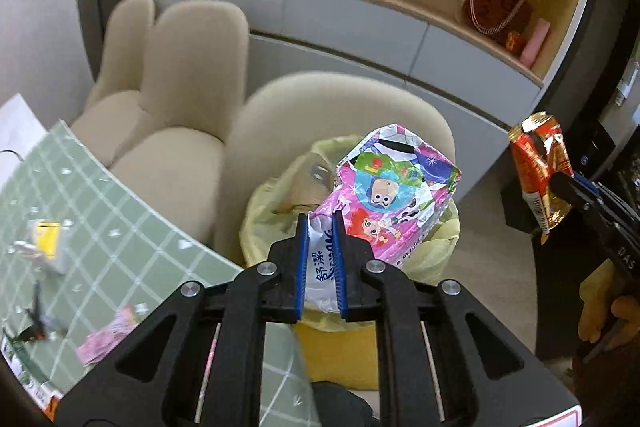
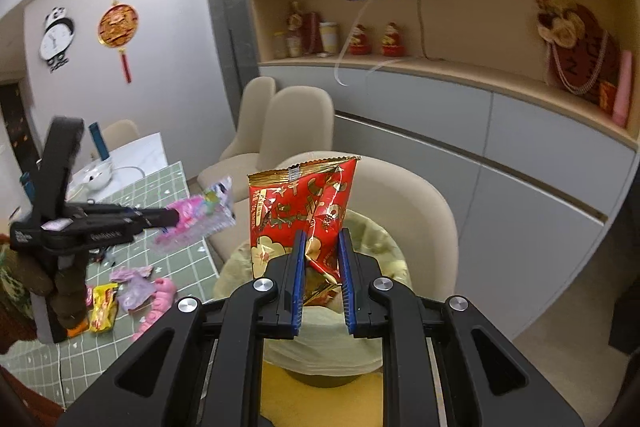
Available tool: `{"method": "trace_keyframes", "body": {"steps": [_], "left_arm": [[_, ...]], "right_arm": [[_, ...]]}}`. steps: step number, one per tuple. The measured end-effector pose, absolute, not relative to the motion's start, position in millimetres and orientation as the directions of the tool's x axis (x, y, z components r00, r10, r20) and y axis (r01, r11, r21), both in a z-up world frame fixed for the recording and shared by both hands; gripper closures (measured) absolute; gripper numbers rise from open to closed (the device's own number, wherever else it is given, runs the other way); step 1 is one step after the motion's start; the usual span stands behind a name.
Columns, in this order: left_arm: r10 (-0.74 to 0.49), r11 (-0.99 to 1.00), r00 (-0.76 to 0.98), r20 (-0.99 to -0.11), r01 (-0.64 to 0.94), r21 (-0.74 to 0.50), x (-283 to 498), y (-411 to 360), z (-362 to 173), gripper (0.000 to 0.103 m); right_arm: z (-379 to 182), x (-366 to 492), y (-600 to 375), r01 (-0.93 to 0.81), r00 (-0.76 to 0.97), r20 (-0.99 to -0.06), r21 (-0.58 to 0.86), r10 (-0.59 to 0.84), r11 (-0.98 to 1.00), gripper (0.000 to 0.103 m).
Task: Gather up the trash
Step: 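Carry the tissue pack and red packet to the yellow bin and release both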
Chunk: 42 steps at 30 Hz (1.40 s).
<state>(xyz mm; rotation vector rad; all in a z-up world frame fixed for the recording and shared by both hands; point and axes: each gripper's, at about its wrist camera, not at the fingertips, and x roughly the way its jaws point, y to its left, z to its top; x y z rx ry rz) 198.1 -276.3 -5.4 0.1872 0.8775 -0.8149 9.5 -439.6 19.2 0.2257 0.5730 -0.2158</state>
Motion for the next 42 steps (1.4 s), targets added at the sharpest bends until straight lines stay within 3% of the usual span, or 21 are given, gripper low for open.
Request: {"method": "trace_keyframes", "body": {"steps": [11,21,23,25,34,42], "left_arm": [[-0.541,0.657,0.249,-0.803,0.721,-0.219,227.8,-355.4,-64.6,0.092],[-0.509,0.627,0.183,-0.841,0.748,-0.217,226.6,-380.0,-90.5,0.092],[-0.53,0.621,0.169,-0.831,0.744,-0.245,226.3,-377.3,-88.0,0.071],[-0.56,0.622,0.156,-0.814,0.728,-0.288,231.0,-370.0,-81.5,0.057],[-0.62,0.679,0.221,-0.753,0.632,-0.373,239.7,-300.1,-47.4,0.057],[-0.59,0.709,0.308,-0.746,0.639,-0.297,210.1,-234.5,-33.3,0.056]], "right_arm": [[-10.7,20.8,-467.6,0.355,0.755,-0.632,0.165,-0.178,0.92,0.087],[-22.3,31.7,-473.4,0.362,0.738,-0.653,0.166,-0.173,0.917,0.087],[-23.3,35.3,-471.7,0.356,0.739,-0.653,0.168,-0.167,0.919,0.087],[-24.1,39.1,-470.3,0.348,0.741,-0.652,0.169,-0.16,0.922,0.087],[-40.2,84.1,-455.3,0.253,0.736,-0.674,0.192,-0.06,0.948,0.087],[-119.0,156.9,-440.8,0.173,0.544,-0.839,0.138,0.022,0.975,0.087]]}}
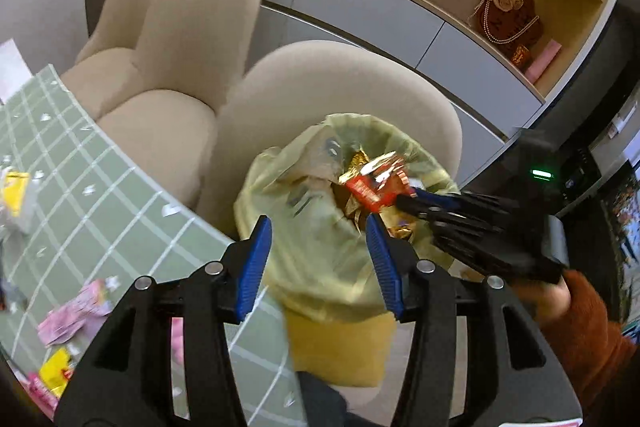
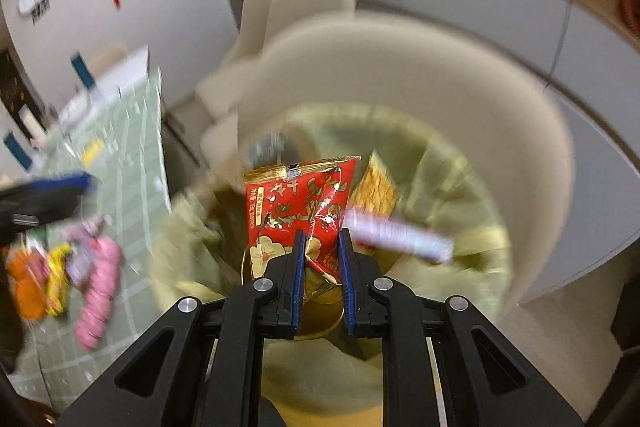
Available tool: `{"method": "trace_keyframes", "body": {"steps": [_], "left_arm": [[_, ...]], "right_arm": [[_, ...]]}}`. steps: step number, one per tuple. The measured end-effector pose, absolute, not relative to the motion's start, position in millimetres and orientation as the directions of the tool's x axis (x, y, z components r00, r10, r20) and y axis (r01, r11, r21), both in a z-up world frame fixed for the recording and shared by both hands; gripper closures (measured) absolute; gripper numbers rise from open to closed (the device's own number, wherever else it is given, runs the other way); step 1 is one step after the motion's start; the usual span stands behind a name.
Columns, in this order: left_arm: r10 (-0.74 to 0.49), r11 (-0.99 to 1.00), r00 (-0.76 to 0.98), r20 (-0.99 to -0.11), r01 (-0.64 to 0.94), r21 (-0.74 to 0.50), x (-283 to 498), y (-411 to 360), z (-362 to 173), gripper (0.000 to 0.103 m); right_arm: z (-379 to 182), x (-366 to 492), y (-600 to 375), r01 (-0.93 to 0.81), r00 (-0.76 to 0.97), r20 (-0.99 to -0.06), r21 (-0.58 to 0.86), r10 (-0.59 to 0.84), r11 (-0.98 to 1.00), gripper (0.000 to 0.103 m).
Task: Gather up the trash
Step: 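Carry the tissue pack and red packet to the yellow bin and release both, then move both tools back over the remaining trash on the table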
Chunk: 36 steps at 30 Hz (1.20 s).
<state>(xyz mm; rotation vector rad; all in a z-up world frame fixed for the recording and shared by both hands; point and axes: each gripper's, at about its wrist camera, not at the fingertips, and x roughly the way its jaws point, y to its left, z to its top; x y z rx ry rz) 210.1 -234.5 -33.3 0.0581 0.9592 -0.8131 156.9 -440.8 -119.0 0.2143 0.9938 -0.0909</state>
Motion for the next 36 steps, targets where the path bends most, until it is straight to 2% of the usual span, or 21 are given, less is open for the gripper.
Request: {"method": "trace_keyframes", "body": {"steps": [3,9,11,12,13,21,23,25,29,30,36], "left_arm": [[-0.58,0.72,0.325,-0.747,0.633,-0.284,204.0,-215.8,-33.1,0.056],[-0.562,0.744,0.326,-0.761,0.6,-0.293,204.0,-196.1,-44.0,0.056],[-0.558,0.755,0.325,-0.763,0.581,-0.305,204.6,-190.7,-47.6,0.056],[-0.557,0.759,0.327,-0.764,0.574,-0.308,204.2,-188.8,-48.3,0.056],[-0.554,0.765,0.332,-0.763,0.565,-0.309,203.4,-185.5,-48.6,0.056],[-0.506,0.823,0.405,-0.762,0.49,-0.286,178.9,-137.6,-50.4,0.056],[-0.478,0.844,0.432,-0.765,0.468,-0.263,170.2,-118.6,-50.6,0.056],[-0.444,0.868,0.469,-0.764,0.437,-0.236,159.9,-94.4,-49.0,0.056],[-0.361,0.923,0.55,-0.753,0.328,-0.202,142.7,-37.8,-43.9,0.056],[-0.325,0.941,0.58,-0.747,0.276,-0.196,137.5,-15.4,-41.3,0.056],[-0.125,0.987,0.679,-0.724,0.008,-0.163,124.0,91.1,-30.9,0.056]], "right_arm": [[-139.7,163.5,-441.7,0.19,0.484,-0.875,0.104,-0.001,0.976,0.087],[-139.1,157.8,-450.3,0.231,0.506,-0.862,0.167,0.029,0.958,0.086],[-134.1,153.4,-448.5,0.228,0.521,-0.853,0.167,0.025,0.959,0.078],[-130.7,150.1,-447.5,0.23,0.533,-0.846,0.162,0.015,0.96,0.07],[-126.4,146.5,-445.9,0.234,0.545,-0.838,0.158,0.005,0.959,0.066],[-79.0,114.4,-422.5,0.219,0.658,-0.753,0.203,0.009,0.954,0.066],[-65.2,105.9,-410.4,0.186,0.691,-0.722,0.211,0.025,0.959,0.065],[-53.7,99.6,-397.1,0.146,0.723,-0.689,0.23,0.055,0.962,0.057],[-40.4,97.2,-357.1,0.018,0.769,-0.618,0.276,0.163,0.961,0.051],[-39.8,98.6,-346.2,-0.012,0.768,-0.612,0.278,0.187,0.96,0.047],[-38.2,107.9,-277.1,-0.179,0.718,-0.628,0.252,0.301,0.951,0.047]]}}
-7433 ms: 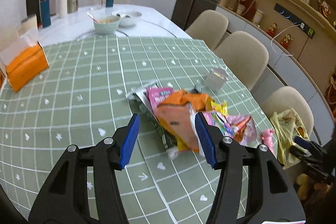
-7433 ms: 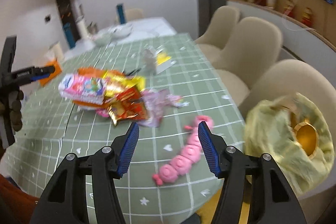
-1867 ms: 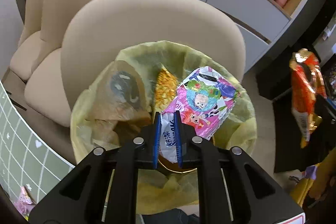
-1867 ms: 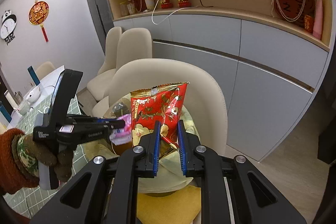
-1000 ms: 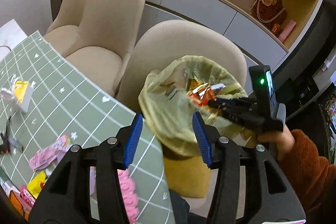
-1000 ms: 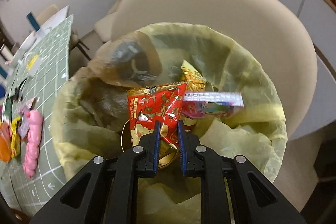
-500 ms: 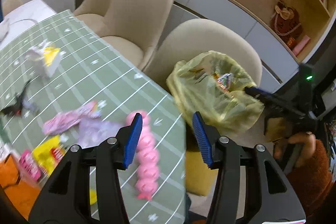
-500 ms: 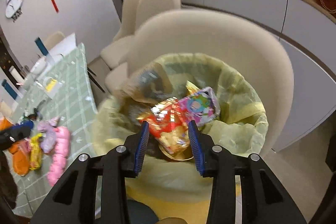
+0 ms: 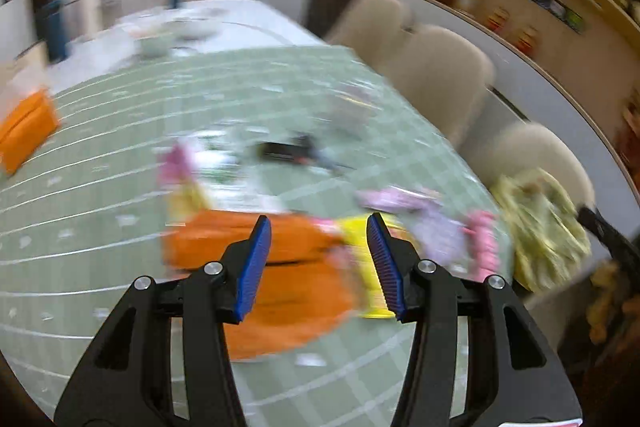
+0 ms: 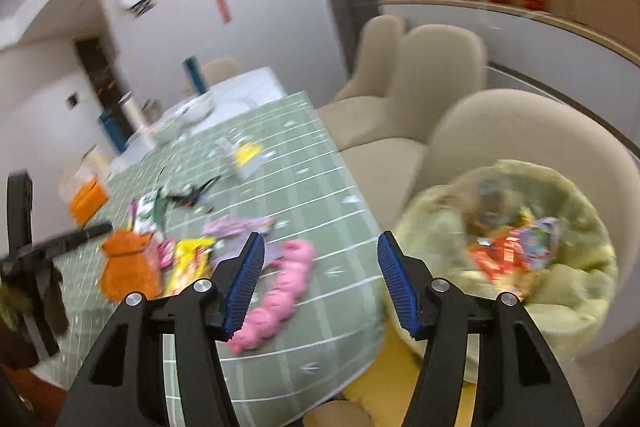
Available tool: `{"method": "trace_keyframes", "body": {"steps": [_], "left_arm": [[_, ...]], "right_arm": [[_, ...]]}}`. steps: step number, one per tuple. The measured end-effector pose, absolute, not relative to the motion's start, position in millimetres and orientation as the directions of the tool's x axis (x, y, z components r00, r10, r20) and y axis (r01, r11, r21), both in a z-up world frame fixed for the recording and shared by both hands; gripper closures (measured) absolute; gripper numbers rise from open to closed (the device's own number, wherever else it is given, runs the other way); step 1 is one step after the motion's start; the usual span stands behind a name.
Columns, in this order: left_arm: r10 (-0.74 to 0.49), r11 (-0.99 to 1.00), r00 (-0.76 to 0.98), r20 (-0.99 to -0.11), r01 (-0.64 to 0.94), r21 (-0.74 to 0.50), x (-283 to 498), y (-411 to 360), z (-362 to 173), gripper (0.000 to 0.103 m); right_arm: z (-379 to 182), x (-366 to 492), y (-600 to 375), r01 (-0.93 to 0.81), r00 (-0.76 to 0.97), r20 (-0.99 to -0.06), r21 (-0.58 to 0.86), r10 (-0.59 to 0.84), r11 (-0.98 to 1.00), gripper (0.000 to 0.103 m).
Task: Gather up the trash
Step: 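Move both tools back over the remaining trash on the table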
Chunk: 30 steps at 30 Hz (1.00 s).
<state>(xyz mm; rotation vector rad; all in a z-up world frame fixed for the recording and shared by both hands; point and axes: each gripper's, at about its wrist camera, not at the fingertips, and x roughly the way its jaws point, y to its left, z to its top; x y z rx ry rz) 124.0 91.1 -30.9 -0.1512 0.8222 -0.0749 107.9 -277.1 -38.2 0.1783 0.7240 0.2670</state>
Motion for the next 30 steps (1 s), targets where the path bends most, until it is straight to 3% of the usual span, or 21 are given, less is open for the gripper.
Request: {"method": "trace_keyframes", "body": {"steps": [5,10,15,17,25,30], "left_arm": [[-0.047,0.988,0.663,-0.747,-0.079,-0.133,131.4,153.9,-42.0,0.053],[-0.123,0.984,0.602,-0.789,-0.031,-0.177,145.7,167.4,-76.0,0.052],[-0.163,0.965,0.516,-0.841,-0.092,-0.244,148.3,169.7,-117.2,0.052],[-0.206,0.956,0.483,-0.851,-0.087,-0.281,145.3,164.8,-124.6,0.056],[-0.343,0.933,0.427,-0.837,0.051,-0.356,132.4,134.5,-115.9,0.061],[-0.287,0.956,0.48,-0.829,0.092,-0.277,119.3,136.2,-95.6,0.06]], "right_arm": [[-42.1,113.5,-232.8,-0.232,0.701,-0.642,0.205,0.31,0.951,0.047],[-51.8,113.3,-213.3,-0.261,0.667,-0.675,0.185,0.316,0.947,0.047],[-62.6,114.4,-205.4,-0.267,0.628,-0.706,0.199,0.327,0.943,0.047],[-68.2,117.5,-196.2,-0.277,0.601,-0.724,0.21,0.34,0.938,0.047],[-96.4,142.2,-128.3,-0.427,0.506,-0.761,0.188,0.406,0.885,0.047],[-123.3,165.2,-101.1,-0.434,0.49,-0.798,0.125,0.35,0.892,0.048]]}}
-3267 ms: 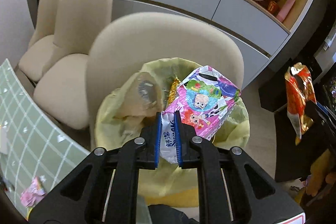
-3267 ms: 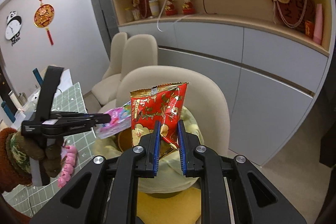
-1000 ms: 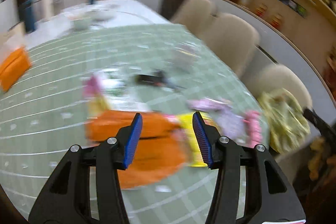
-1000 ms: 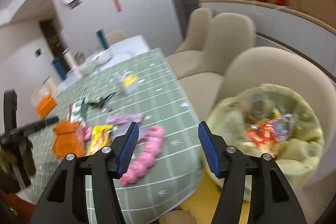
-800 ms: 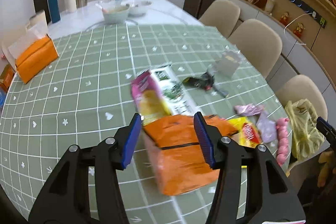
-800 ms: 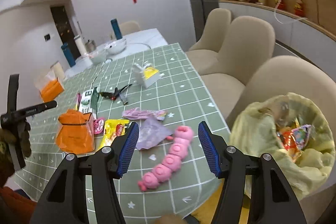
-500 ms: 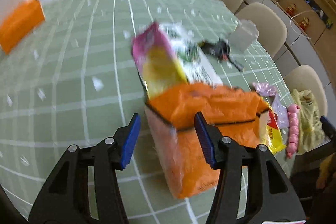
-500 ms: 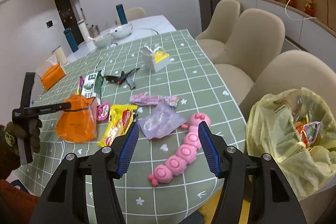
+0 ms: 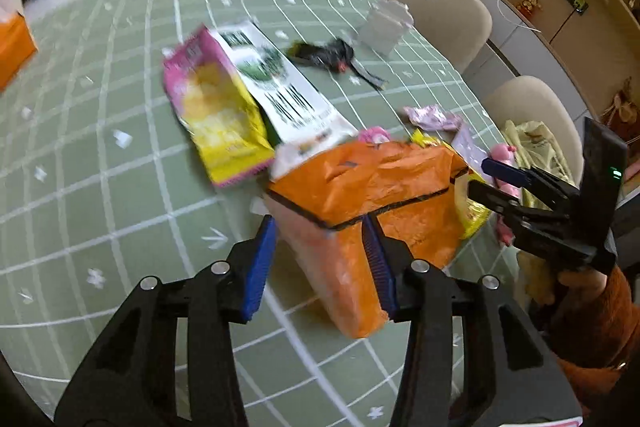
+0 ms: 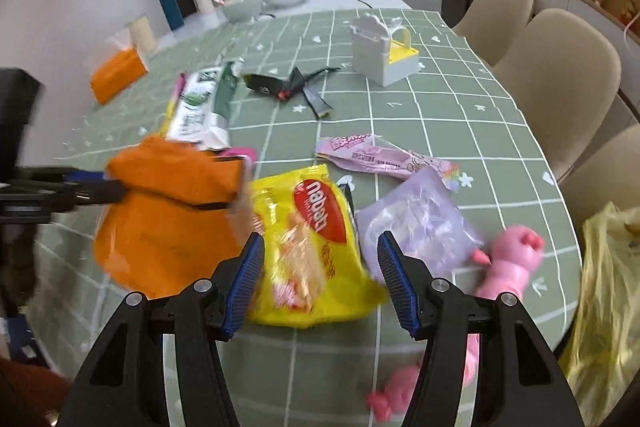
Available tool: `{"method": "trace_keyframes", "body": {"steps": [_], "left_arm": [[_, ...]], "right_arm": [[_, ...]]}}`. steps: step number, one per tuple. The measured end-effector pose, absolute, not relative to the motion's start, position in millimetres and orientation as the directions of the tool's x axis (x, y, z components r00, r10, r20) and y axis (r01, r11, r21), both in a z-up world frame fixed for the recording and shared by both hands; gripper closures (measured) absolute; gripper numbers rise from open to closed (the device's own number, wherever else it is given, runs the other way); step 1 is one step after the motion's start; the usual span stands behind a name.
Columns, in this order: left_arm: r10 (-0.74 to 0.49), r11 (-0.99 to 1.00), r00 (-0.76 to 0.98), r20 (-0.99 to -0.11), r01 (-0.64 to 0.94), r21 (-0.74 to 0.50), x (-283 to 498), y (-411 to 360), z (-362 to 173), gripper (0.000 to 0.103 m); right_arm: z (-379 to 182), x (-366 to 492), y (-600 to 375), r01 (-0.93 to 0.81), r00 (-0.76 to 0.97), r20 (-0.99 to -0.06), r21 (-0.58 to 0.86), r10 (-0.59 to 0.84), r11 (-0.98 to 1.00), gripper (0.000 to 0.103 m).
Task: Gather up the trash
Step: 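Move both tools back over the remaining trash on the table, then grasp the yellow chip bag with the right tool while the left tool grasps the orange bag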
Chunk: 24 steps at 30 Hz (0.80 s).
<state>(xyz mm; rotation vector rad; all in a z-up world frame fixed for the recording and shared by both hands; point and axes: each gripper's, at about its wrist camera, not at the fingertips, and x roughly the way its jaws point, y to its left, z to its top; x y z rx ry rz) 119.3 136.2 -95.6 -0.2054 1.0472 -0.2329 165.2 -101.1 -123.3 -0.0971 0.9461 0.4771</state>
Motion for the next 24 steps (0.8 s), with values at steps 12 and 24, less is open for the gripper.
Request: {"method": "trace_keyframes", "body": {"steps": [12,24], "left_arm": [[-0.247,0.968,0.521,-0.817,0.087,-0.237,122.4,140.6,-87.4,0.059],[-0.226,0.971,0.437,-0.871,0.027,-0.239,127.7,131.4,-118.2,0.056]], "right_arm": [[-123.0,169.5,-100.6,-0.483,0.438,-0.805,0.166,0.401,0.86,0.093],[-82.6,118.6,-167.7,-0.361,0.569,-0.701,0.256,0.43,0.897,0.094]]}}
